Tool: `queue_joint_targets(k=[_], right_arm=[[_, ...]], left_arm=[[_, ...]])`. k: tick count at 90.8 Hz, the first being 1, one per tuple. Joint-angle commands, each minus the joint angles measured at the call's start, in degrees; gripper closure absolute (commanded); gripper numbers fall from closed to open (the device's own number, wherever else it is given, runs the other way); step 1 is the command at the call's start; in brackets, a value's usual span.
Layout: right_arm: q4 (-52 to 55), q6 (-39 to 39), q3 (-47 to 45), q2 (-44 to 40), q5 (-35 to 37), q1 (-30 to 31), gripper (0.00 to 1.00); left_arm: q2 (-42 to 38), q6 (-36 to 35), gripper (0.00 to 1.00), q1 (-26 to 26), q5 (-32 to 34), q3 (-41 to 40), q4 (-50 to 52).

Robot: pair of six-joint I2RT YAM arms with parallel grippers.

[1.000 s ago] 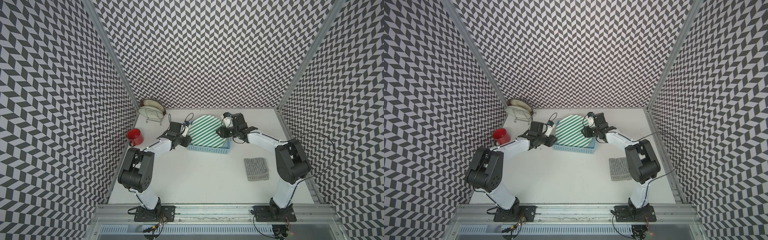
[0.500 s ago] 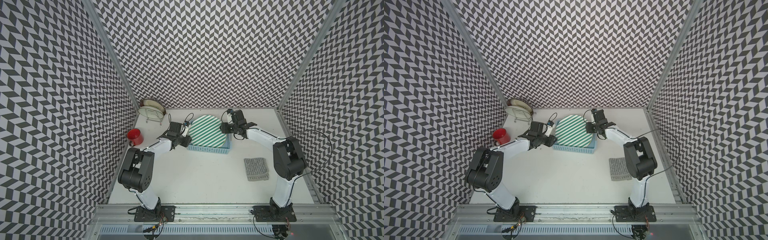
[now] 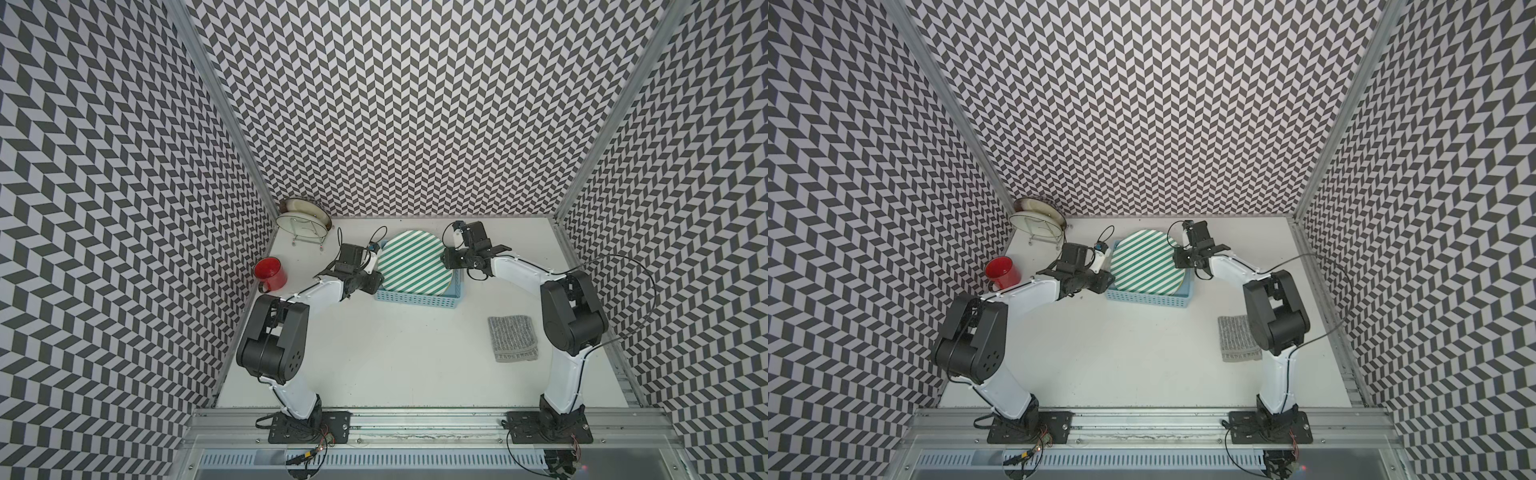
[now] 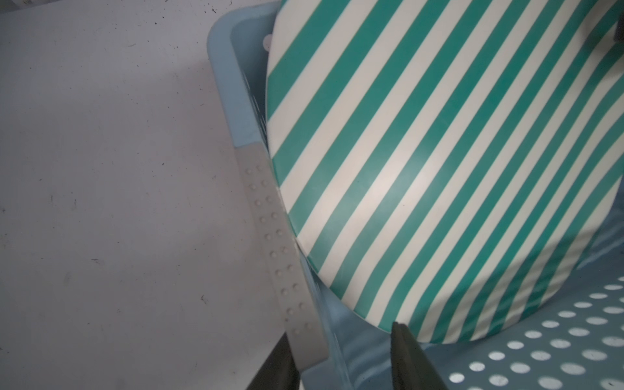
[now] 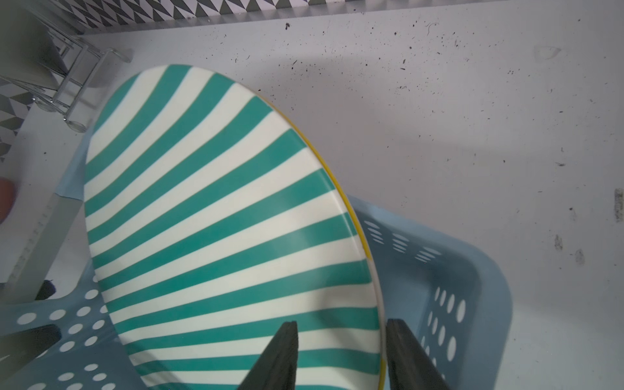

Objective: Wipe the wet plate dry
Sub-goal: Pick up the plate from the bin.

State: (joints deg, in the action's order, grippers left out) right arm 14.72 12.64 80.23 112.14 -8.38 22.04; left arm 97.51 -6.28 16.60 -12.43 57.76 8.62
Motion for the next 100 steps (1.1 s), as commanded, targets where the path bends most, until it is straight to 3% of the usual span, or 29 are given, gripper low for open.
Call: queue_joint_targets(k=[1,46,58,71,85,100], right_arm=[[-1.80,-0.13,-1.25,-0.78,-4.46,0.45,0.56],[-3.37,-1.10,-3.84,-6.06,-10.44,0.45,0.77],[-3.97,-1.24,-4.65,-7.67,-12.16,0.44,0.92],[-3.66,-1.23,-4.80,-8.53,-11.52,0.46,1.00],[-4.71,-0.56,-5.94,-10.21,-8.99,0.09,1.00],[-5.22,-0.43,-6.36,-10.24,-12.52,-0.25,1.00]], left_arm=[[1.37,-0.18,0.57,0.80,-1.61,-0.57,1.03],[1.36,-0.21,0.56,0.91,-1.93,-0.53,1.12],[1.49,-0.22,0.56,0.89,-1.93,-0.47,1.07],[1.54,-0.22,0.56,0.95,-1.91,-0.41,1.16],[1.49,-0.22,0.56,0.89,-1.81,-0.49,1.21],[1.54,-0.22,0.56,0.89,-1.81,-0.45,1.25]])
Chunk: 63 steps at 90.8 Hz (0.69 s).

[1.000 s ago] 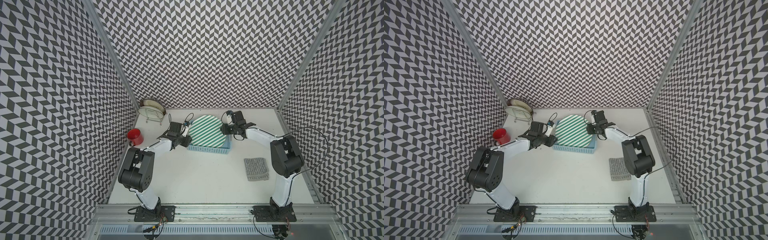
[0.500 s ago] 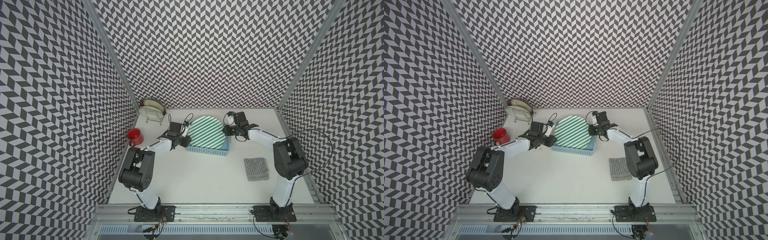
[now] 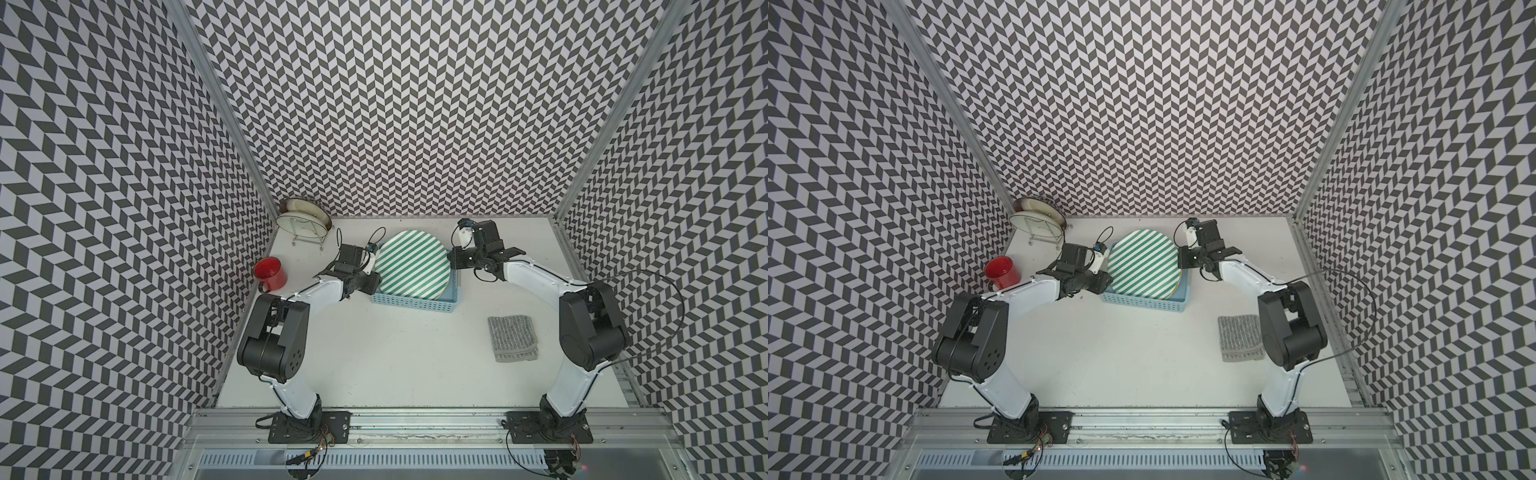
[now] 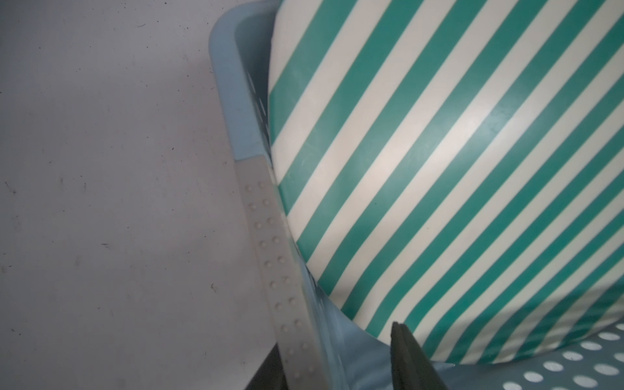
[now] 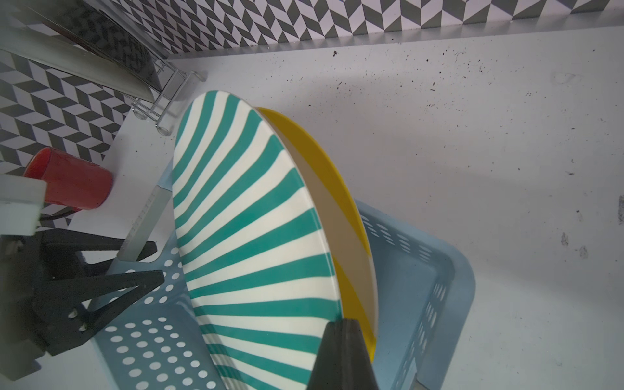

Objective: Wipe the wet plate dry
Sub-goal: Pick up the plate from the bin.

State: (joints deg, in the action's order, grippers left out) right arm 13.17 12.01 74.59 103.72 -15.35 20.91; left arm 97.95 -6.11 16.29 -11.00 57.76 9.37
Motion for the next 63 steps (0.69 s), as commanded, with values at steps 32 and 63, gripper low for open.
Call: queue_joint_targets(k=[32,63], right_arm=[[-9.55,1.61,-4.49,-3.09,-19.21,0.89,0.99],[-12.05,2.86,-5.98,-3.91,-25.25,0.88,0.88]], left_arm=[[1.29,-0.39,0.56,1.15,-3.21,-0.37,0.51],[1.45,-0.35,0.56,1.20,-3.15,-0.41,0.51]])
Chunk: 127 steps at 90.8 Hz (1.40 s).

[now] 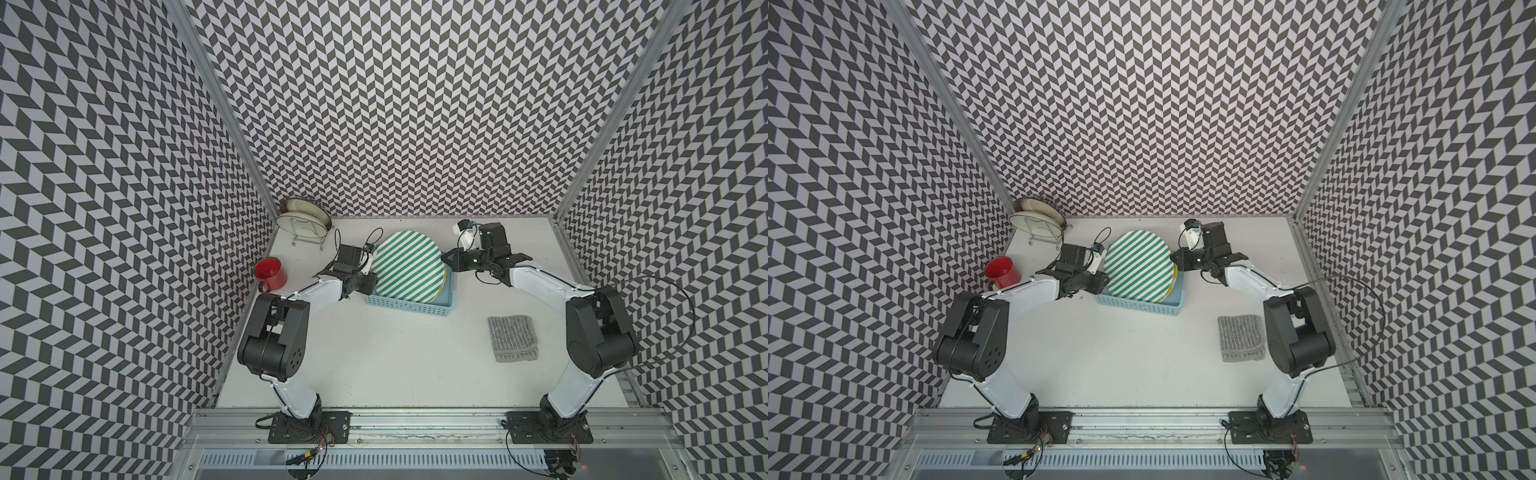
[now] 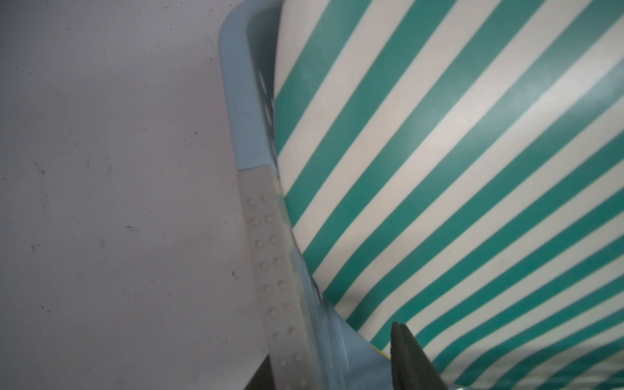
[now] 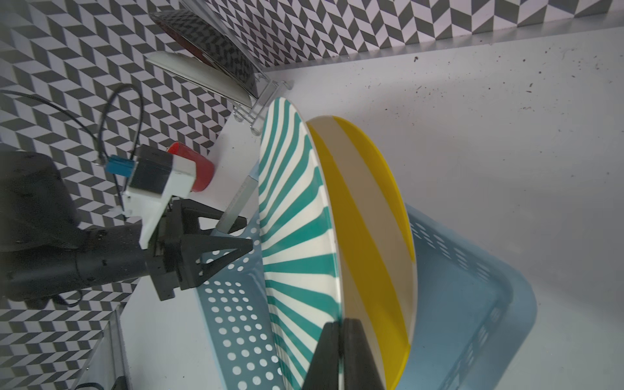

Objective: Wipe the wet plate dry
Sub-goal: Pick up the plate from the bin.

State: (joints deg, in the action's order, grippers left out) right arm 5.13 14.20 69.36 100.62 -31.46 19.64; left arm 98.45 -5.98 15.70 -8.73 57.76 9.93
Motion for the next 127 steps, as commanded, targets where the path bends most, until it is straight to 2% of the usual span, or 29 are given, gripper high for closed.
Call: queue_joint_targets(k=[1,15,27,35,44,75,83,96,107,127], right_arm=[[-4.08,0.71,-0.78,-0.79,-9.19,2.15,0.87],[-4.91,1.40,-0.81,0.23,-9.55,2.16,0.82],[-5.70,2.59,-0.76,0.94,-8.19,2.24,0.81],[-6.13,3.69,-0.49,1.22,-6.74,2.24,0.87],[-6.26,4.33,-0.21,0.42,-4.71,2.20,1.00],[-3.06,3.30,1.92,-5.60,1.02,0.71,1.00],[-3.33,3.89,1.84,-7.98,0.61,-0.45,1.00],[-3.71,5.10,1.60,-11.60,-1.68,-2.53,1.00],[-3.98,6.18,0.68,-14.79,-1.86,-3.88,1.00],[-7.81,9.35,-4.50,-20.74,-4.14,-5.45,1.00]], left_arm=[[0.95,-0.50,0.56,1.79,-5.42,-0.43,-0.03],[1.03,-0.53,0.56,1.84,-5.50,-0.36,-0.01],[0.98,-0.48,0.56,1.87,-5.51,-0.35,0.00],[0.95,-0.45,0.56,1.87,-5.46,-0.33,0.02],[0.63,-0.28,0.56,1.87,-5.33,-0.20,0.09],[-4.07,0.42,0.50,0.78,-3.11,1.11,-0.46],[-5.65,-0.46,0.45,-0.50,-3.98,2.28,0.40],[-8.45,-3.39,0.27,-2.72,-7.03,5.36,3.33],[-10.75,-3.77,0.01,-5.20,-10.10,8.75,6.95],[-15.45,-3.56,0.00,-9.17,-17.05,10.86,10.30]])
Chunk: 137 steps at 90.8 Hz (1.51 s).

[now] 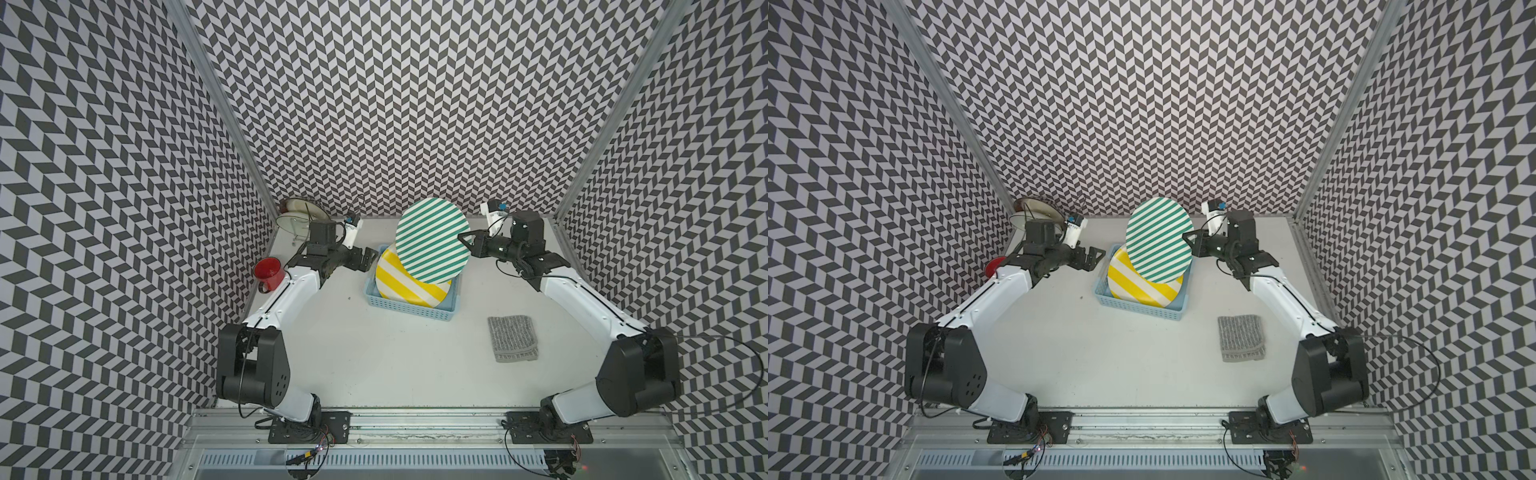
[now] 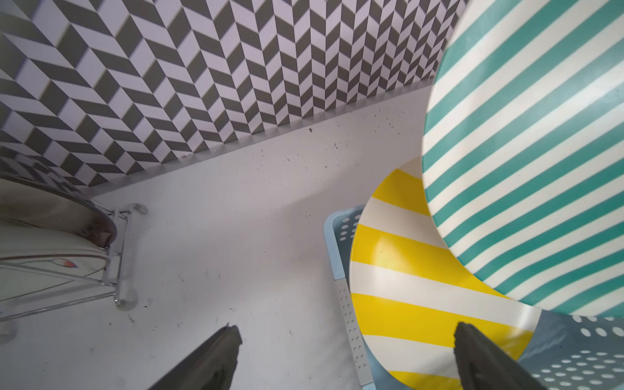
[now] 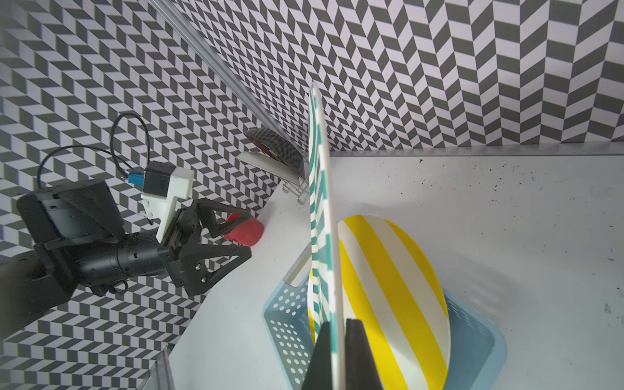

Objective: Wipe the wet plate dry
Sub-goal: Pick up the plate from the bin.

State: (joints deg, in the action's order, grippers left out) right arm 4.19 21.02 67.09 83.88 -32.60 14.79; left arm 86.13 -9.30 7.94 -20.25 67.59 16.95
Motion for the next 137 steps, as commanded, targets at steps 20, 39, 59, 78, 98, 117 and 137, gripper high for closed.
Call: queue_joint_targets(k=[20,39,59,78,98,117,137], right_arm=[[-16.38,7.50,-10.88,-8.17,-13.23,-0.98,1.00],[-24.66,10.74,-16.68,-10.72,-21.80,-0.99,1.00],[-32.33,14.14,-21.10,-12.40,-27.76,-0.94,1.00],[-34.18,14.24,-22.50,-12.93,-29.00,-0.47,1.00],[-35.33,14.55,-22.07,-11.46,-28.27,1.06,1.00],[-36.69,15.14,-21.38,-9.83,-27.00,2.78,1.00],[-38.31,15.97,-22.00,-9.09,-26.54,2.88,1.00]], left_arm=[[-3.44,-6.65,0.00,-2.92,-23.17,5.79,16.52],[-2.64,-13.78,0.01,-2.94,-35.72,4.28,21.72],[-0.73,-24.31,0.02,-2.76,-45.41,6.88,32.34],[1.45,-33.06,0.06,-2.27,-49.86,9.01,42.29],[0.81,-33.54,0.11,-1.00,-51.54,9.16,43.41],[0.73,-33.20,0.20,-0.16,-52.20,9.23,42.97],[-0.35,-30.94,0.35,-0.08,-52.61,8.97,40.57]])
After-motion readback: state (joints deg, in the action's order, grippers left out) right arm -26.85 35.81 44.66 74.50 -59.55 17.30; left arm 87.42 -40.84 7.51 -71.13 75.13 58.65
